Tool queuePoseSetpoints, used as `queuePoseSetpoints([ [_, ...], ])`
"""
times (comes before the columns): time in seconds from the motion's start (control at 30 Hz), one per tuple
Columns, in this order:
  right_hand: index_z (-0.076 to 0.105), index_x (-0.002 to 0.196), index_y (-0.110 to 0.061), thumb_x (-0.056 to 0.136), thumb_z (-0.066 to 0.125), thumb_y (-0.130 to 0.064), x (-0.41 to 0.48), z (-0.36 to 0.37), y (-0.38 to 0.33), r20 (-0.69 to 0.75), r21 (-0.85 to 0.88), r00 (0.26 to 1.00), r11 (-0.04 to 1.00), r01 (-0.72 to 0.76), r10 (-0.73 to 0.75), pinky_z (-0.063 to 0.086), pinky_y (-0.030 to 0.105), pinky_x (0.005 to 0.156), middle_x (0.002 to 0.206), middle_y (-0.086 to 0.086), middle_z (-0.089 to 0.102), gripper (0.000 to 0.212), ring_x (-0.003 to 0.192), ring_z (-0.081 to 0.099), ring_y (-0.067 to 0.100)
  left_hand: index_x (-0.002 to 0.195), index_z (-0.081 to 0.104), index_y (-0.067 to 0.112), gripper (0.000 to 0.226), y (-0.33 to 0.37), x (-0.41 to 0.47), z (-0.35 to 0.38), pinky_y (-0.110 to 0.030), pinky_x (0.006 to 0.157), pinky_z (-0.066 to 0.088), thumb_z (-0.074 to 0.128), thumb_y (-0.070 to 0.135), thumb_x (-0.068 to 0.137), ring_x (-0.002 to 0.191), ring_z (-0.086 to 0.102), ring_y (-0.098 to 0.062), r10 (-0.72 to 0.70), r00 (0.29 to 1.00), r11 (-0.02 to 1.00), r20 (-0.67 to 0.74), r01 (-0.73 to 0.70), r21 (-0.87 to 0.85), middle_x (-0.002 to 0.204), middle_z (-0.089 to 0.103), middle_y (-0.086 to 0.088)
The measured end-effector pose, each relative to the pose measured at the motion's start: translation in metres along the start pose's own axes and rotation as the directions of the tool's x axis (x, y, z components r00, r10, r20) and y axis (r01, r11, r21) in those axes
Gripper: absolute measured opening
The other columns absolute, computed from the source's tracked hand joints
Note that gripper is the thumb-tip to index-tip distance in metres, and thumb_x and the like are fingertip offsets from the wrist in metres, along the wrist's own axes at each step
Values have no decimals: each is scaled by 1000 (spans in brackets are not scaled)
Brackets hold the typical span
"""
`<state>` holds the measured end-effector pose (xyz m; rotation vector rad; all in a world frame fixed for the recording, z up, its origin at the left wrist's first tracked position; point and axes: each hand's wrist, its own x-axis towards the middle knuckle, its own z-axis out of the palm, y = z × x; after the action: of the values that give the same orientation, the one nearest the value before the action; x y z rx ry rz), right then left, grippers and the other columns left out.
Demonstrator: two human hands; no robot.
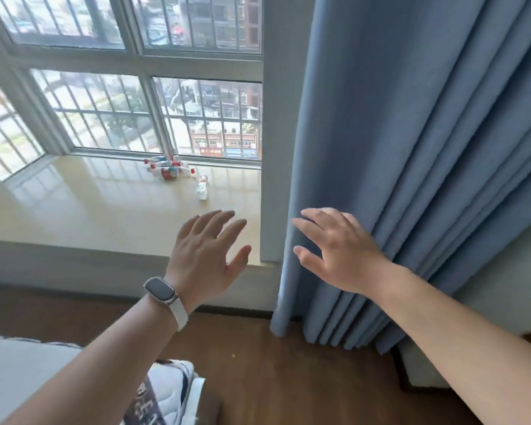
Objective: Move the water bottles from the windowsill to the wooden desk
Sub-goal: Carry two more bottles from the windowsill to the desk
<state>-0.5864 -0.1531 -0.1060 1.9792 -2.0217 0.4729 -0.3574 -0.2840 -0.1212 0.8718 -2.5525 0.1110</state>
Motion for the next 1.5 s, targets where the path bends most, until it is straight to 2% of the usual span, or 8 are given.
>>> queuePoseSetpoints([
  [0.3, 60, 131, -17, 90, 41, -50, 63, 22, -37, 97, 51, 985, 989, 140, -144, 42, 51, 98, 133, 10, 59, 56, 122, 54, 32, 127, 64, 18, 48, -50, -24, -5, -48, 106, 36, 47, 47, 92, 126, 52, -31, -154, 987, 988, -56, 154, 3, 133, 62, -8],
  [0.43, 55, 135, -20, 91, 37, -53, 91, 35, -39, 114, 97, 982, 985, 142, -153, 38, 49, 102, 138, 7, 55, 58, 127, 49, 30, 125, 65, 17, 48, -68, -18, -1, -48, 105, 35, 47, 46, 91, 124, 51, -30, -192, 980, 980, -60, 194, 35, 131, 63, -8],
  [0.63, 51, 138, -23, 93, 35, -54, 150, 63, -22, 103, 131, 974, 974, 188, -202, 36, 48, 104, 142, 4, 51, 57, 129, 46, 29, 126, 64, 17, 48, -97, 20, 4, -45, 106, 29, 48, 46, 91, 125, 47, -28, -227, 971, 967, -76, 234, 97, 132, 62, -8],
  [0.83, 51, 138, -24, 91, 36, -55, 210, 96, 19, 127, 166, 969, 967, 192, -214, 36, 47, 103, 142, 4, 51, 57, 131, 44, 28, 129, 62, 18, 50, -119, 87, 25, -43, 107, 26, 44, 48, 92, 127, 48, -29, -252, 968, 959, -13, 252, 132, 135, 60, -7],
  [1.0, 56, 132, -22, 90, 40, -54, 259, 118, 46, 72, 167, 960, 952, 257, -272, 43, 44, 98, 134, 5, 58, 54, 123, 49, 27, 133, 59, 20, 54, -141, 129, 41, -48, 108, 31, 40, 51, 93, 130, 49, -31, -395, 919, 914, 2, 393, 100, 139, 58, -4],
  [1.1, 53, 136, -22, 92, 39, -54, 288, 128, 50, 89, 197, 943, 933, 300, -322, 39, 44, 103, 138, 6, 55, 56, 127, 48, 29, 132, 60, 19, 55, -153, 138, 49, -51, 107, 34, 39, 51, 93, 129, 51, -31, -417, 909, 902, 0, 414, 122, 138, 59, -4],
  [1.23, 53, 135, -20, 92, 41, -53, 318, 143, 40, 68, 236, 910, 893, 384, -409, 40, 46, 101, 136, 8, 56, 55, 125, 51, 32, 134, 59, 20, 55, -169, 146, 53, -49, 108, 33, 40, 51, 93, 130, 49, -28, -500, 866, 861, -17, 499, 102, 139, 58, -3],
  [1.5, 55, 131, -20, 91, 42, -52, 365, 169, 18, 56, 296, 896, 864, 407, -441, 44, 48, 98, 132, 8, 58, 54, 121, 53, 35, 129, 62, 20, 51, -214, 147, 50, -51, 104, 37, 43, 50, 92, 125, 53, -29, -558, 827, 815, -67, 562, 140, 133, 60, -4],
])
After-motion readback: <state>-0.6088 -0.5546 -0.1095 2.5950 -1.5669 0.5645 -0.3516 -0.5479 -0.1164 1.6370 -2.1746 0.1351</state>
